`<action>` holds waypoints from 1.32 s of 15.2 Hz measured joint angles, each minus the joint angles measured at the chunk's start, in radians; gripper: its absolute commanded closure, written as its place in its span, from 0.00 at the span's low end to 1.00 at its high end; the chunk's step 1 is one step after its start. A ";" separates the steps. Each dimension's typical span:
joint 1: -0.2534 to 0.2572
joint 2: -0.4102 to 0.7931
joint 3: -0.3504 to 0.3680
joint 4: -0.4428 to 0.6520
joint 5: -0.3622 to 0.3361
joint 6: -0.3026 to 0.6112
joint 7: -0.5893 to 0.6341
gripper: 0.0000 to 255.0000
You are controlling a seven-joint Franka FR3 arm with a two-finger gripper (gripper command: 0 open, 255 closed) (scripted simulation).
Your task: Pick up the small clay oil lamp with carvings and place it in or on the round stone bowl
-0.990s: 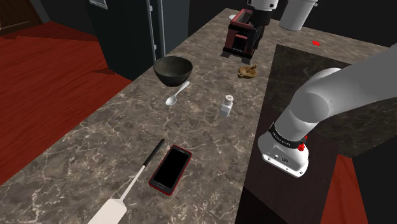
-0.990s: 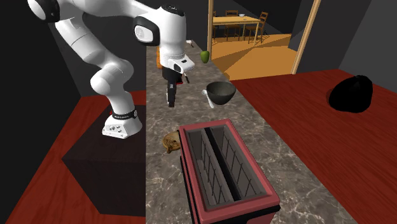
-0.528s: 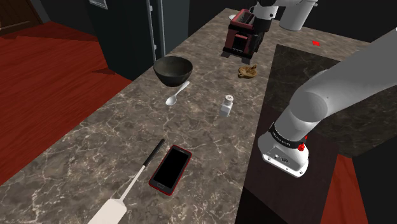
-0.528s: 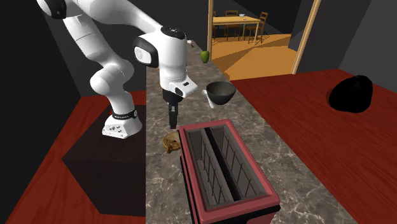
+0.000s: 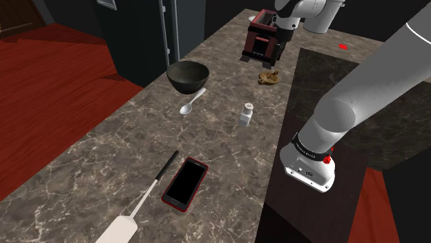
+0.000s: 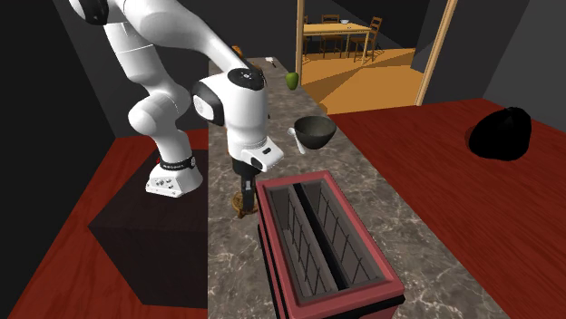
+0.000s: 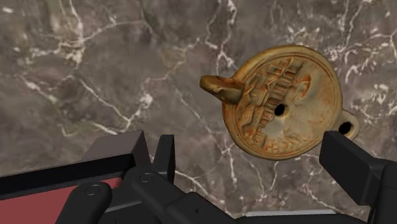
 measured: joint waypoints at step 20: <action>0.004 0.051 -0.011 -0.037 0.023 0.085 -0.021 1.00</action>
